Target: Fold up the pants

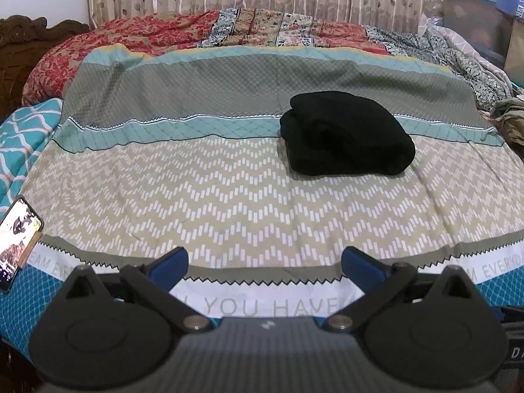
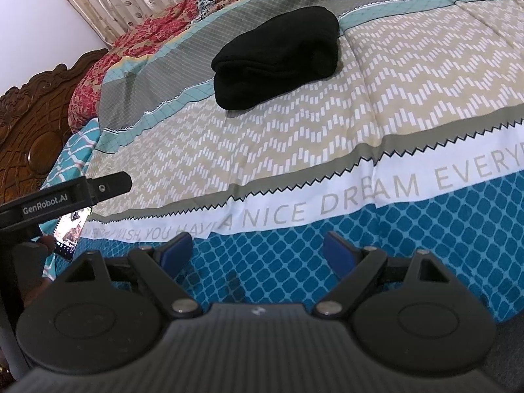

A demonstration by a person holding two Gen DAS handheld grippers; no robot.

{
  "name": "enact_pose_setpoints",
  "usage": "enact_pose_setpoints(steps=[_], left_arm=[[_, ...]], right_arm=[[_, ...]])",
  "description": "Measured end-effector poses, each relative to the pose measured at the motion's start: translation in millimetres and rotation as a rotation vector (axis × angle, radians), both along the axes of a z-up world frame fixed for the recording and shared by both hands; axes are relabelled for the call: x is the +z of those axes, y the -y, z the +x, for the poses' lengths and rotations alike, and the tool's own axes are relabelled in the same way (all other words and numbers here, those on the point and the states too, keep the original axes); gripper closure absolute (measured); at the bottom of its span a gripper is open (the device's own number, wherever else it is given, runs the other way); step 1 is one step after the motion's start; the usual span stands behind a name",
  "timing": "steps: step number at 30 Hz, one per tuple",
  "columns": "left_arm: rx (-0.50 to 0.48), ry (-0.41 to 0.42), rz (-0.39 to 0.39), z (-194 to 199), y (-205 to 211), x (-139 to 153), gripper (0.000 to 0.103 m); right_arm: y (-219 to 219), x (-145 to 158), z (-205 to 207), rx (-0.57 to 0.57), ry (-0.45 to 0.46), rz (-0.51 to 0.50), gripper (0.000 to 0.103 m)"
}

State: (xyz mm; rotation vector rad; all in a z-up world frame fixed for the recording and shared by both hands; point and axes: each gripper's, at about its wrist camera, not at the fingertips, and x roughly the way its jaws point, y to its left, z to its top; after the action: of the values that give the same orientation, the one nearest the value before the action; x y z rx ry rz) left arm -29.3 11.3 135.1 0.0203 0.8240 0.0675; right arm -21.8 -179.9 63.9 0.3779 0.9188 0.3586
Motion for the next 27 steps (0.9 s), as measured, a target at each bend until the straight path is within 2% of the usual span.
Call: enact_pose_setpoints(steps=[27], left_arm=[[-0.007,-0.01,-0.007,1.1,2.2,-2.5,0.0]], right_arm=[[0.8,-1.8,1.3,0.001,-0.006,0.002,0.014]])
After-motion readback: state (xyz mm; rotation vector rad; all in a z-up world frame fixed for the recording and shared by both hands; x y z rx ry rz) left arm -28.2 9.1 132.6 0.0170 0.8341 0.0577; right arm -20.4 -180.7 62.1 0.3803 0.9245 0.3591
